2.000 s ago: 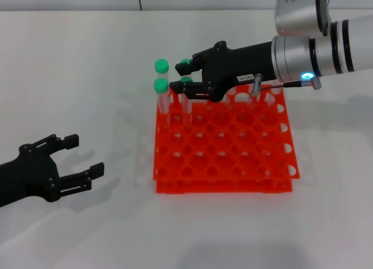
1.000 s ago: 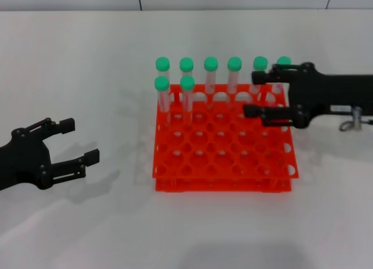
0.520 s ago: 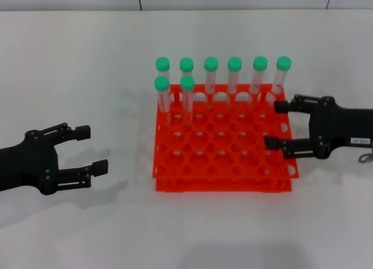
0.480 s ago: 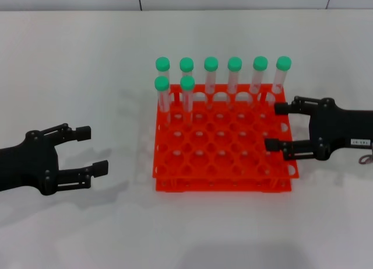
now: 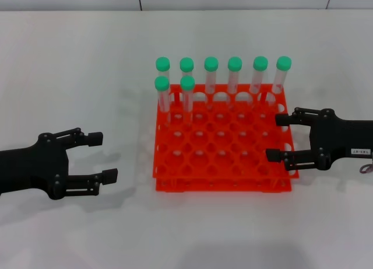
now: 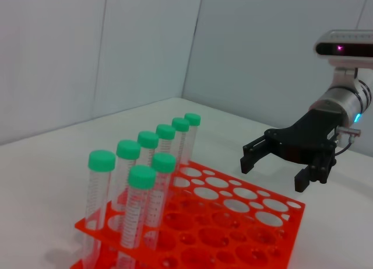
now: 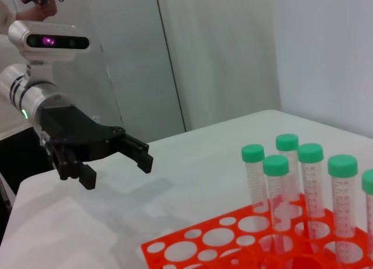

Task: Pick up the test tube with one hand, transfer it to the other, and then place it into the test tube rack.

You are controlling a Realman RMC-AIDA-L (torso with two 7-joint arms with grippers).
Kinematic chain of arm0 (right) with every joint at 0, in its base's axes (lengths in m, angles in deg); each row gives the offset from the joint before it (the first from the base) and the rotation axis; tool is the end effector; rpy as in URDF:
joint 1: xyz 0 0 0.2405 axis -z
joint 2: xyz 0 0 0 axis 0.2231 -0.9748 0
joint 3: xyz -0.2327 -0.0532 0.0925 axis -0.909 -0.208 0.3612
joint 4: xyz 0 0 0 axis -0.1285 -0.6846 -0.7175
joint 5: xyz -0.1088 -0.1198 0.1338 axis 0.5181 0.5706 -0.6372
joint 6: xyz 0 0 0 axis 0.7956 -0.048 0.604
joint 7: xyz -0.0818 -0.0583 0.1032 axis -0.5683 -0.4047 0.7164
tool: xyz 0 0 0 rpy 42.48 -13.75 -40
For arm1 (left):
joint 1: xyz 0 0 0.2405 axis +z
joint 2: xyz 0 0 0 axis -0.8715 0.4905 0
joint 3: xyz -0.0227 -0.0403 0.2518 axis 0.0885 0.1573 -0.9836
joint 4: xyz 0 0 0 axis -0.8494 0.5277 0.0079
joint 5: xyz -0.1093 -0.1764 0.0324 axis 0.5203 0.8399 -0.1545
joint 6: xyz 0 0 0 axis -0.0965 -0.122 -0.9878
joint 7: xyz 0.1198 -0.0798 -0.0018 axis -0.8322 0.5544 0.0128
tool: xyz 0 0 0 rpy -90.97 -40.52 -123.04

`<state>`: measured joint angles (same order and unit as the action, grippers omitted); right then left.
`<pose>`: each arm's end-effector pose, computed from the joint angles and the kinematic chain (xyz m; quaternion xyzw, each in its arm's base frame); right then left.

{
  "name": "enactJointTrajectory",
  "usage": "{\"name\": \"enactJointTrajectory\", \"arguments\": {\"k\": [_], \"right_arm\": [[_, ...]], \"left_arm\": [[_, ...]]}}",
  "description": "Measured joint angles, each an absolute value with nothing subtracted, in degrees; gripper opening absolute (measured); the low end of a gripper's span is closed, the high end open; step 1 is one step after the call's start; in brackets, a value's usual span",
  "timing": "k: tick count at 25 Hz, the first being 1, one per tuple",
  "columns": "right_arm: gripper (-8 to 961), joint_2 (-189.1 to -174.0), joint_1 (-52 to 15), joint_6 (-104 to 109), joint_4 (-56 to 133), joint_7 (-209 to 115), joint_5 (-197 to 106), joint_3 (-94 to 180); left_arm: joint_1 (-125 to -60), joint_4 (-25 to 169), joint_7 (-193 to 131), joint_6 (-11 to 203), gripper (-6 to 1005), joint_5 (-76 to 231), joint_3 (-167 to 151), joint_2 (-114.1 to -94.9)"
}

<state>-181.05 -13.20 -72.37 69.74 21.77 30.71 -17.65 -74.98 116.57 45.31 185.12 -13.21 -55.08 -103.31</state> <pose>0.2636 0.3214 -0.0052 -0.9564 0.1424 0.2304 0.1098 -0.3066 0.2615 0.0380 -0.9450 -0.1995 -0.2314 0.1169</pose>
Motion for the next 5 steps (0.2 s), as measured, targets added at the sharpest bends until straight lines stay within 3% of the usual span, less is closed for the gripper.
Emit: {"name": "enactJointTrajectory", "arguments": {"k": [5], "right_arm": [[853, -180.99, -13.1, -72.4, 69.7, 21.8, 30.7, -17.7]], "left_arm": [[-75.5, 116.5, 45.3, 185.7, 880, -13.3, -55.1, -103.33]]}}
